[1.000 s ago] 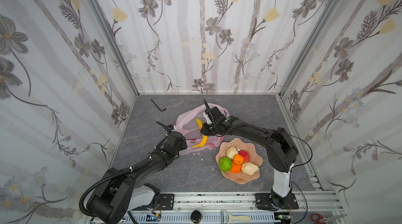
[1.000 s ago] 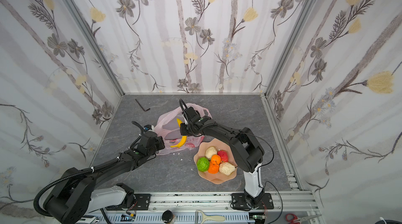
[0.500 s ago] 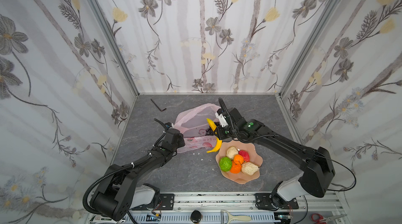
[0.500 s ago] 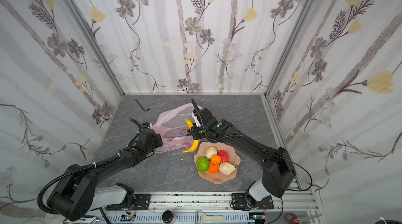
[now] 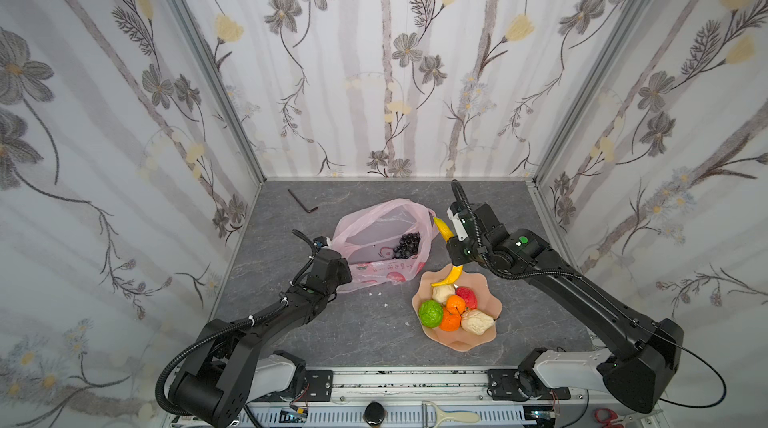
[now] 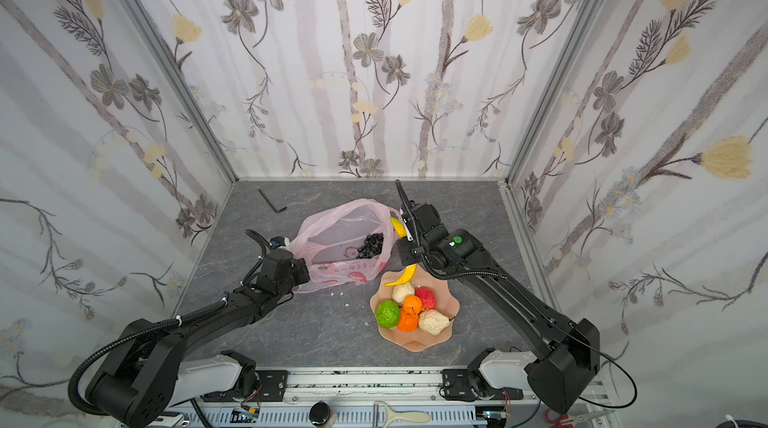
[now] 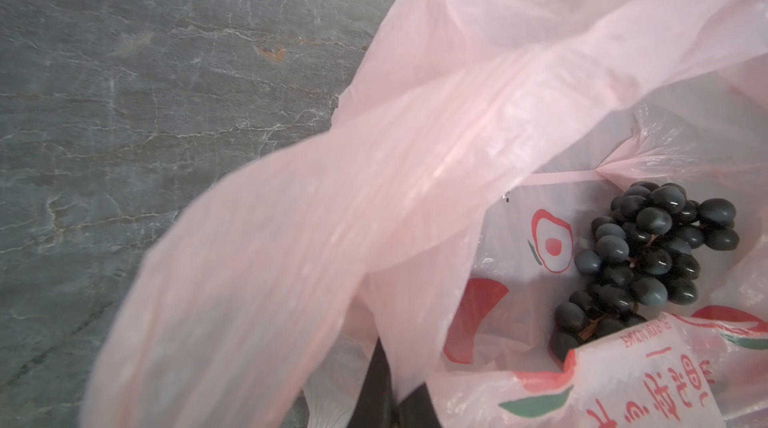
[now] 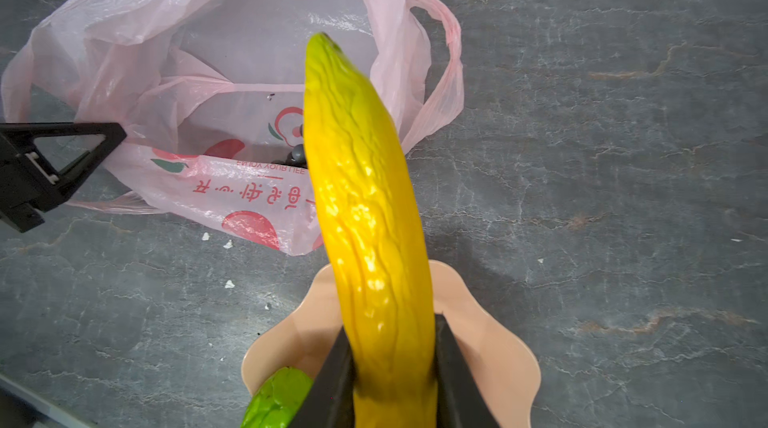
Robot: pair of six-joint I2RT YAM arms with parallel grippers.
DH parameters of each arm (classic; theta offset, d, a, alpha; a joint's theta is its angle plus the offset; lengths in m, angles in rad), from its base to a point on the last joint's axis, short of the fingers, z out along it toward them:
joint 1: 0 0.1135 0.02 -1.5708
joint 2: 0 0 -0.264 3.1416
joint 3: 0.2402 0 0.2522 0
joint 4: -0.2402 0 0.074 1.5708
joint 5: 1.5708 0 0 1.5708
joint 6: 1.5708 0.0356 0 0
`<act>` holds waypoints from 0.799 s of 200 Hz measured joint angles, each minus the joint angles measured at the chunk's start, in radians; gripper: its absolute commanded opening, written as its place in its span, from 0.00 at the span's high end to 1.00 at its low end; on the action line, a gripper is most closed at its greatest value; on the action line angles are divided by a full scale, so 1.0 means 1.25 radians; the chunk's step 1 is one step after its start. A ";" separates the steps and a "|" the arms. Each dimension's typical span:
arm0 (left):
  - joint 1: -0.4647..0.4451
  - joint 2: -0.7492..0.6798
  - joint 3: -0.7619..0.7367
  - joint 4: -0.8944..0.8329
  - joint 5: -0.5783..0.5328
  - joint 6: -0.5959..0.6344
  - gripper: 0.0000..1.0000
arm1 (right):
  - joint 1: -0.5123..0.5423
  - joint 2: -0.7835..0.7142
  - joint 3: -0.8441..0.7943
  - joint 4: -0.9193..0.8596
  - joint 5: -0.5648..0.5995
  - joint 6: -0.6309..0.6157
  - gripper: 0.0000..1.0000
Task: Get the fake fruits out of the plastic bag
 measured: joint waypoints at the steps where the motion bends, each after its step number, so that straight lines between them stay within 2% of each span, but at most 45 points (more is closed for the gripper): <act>1: 0.000 0.000 -0.001 0.000 0.000 0.000 1.00 | 0.000 0.000 0.000 -0.001 0.002 -0.001 0.77; 28: 0.002 -0.004 -0.020 0.014 0.000 0.005 1.00 | -0.009 -0.002 0.007 -0.040 0.043 -0.041 0.76; 55: 0.004 -0.004 -0.029 0.022 0.003 0.012 1.00 | -0.014 -0.002 0.005 -0.081 0.049 -0.029 0.78; 81: 0.004 -0.003 -0.034 0.029 0.007 0.012 1.00 | -0.013 -0.020 -0.039 -0.099 0.030 0.053 0.78; 106: 0.005 0.001 -0.038 0.040 0.009 0.012 1.00 | -0.001 -0.085 -0.110 -0.117 0.006 0.157 0.78; 160: 0.010 0.033 -0.045 0.068 0.020 0.017 1.00 | 0.103 -0.253 -0.228 -0.169 -0.016 0.405 0.78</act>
